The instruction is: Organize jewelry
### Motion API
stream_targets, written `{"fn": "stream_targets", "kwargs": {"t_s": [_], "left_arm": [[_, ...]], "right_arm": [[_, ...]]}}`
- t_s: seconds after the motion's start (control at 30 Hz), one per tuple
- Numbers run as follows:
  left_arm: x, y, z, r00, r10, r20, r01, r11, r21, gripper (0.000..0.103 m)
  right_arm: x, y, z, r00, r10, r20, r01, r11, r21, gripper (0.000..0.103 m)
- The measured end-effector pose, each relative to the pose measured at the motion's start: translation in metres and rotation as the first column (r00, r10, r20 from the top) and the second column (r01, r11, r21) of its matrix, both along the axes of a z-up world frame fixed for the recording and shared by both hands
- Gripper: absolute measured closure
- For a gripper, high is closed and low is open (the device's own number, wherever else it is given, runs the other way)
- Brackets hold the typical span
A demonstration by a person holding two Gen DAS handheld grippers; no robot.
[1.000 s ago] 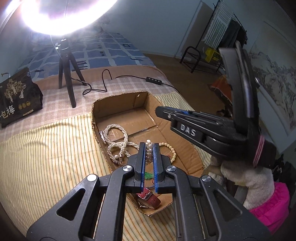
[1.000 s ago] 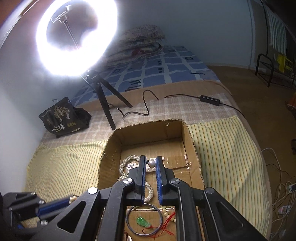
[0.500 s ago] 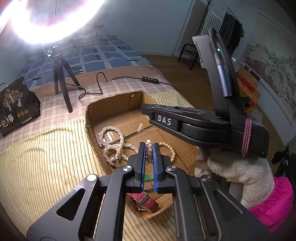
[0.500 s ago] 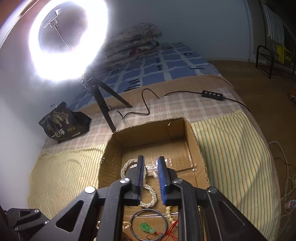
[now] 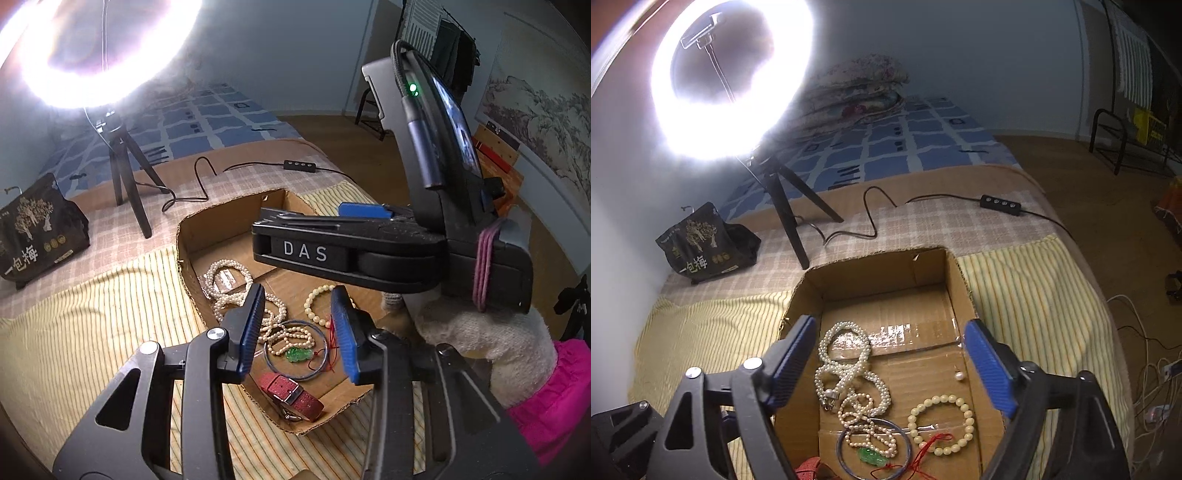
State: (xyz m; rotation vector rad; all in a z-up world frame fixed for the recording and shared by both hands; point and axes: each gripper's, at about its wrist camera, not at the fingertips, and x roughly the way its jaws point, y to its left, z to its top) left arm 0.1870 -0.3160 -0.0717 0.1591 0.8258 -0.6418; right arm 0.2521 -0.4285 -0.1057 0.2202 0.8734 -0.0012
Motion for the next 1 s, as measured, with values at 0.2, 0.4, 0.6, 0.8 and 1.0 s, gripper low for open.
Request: {"fn": "stream_targets", "kwargs": {"t_s": [0.2, 0.4, 0.6, 0.8, 1.0], "left_arm": [[-0.006, 0.000, 0.003, 0.999, -0.002, 0.032, 0.002, 1.000, 0.013, 0.050], [-0.013, 0.004, 0.008, 0.999, 0.001, 0.049, -0.002, 1.000, 0.017, 0.049], [-0.020, 0.012, 0.013, 0.998, 0.012, 0.059, -0.013, 1.000, 0.008, 0.044], [-0.033, 0.023, 0.023, 0.996, 0.022, 0.086, -0.023, 1.000, 0.005, 0.043], [-0.047, 0.036, 0.030, 0.993, 0.034, 0.111, -0.035, 0.999, 0.006, 0.043]], "right_arm": [[-0.003, 0.002, 0.005, 1.000, -0.013, -0.001, 0.013, 0.999, -0.030, 0.009], [-0.011, 0.006, 0.016, 1.000, -0.019, 0.022, 0.021, 0.997, -0.071, 0.003], [-0.021, 0.010, 0.026, 0.999, -0.021, 0.035, 0.024, 0.996, -0.083, 0.003], [-0.037, 0.015, 0.035, 0.998, -0.022, 0.051, 0.027, 0.994, -0.103, 0.002], [-0.057, 0.021, 0.046, 0.997, -0.014, 0.072, 0.022, 0.993, -0.114, 0.002]]}}
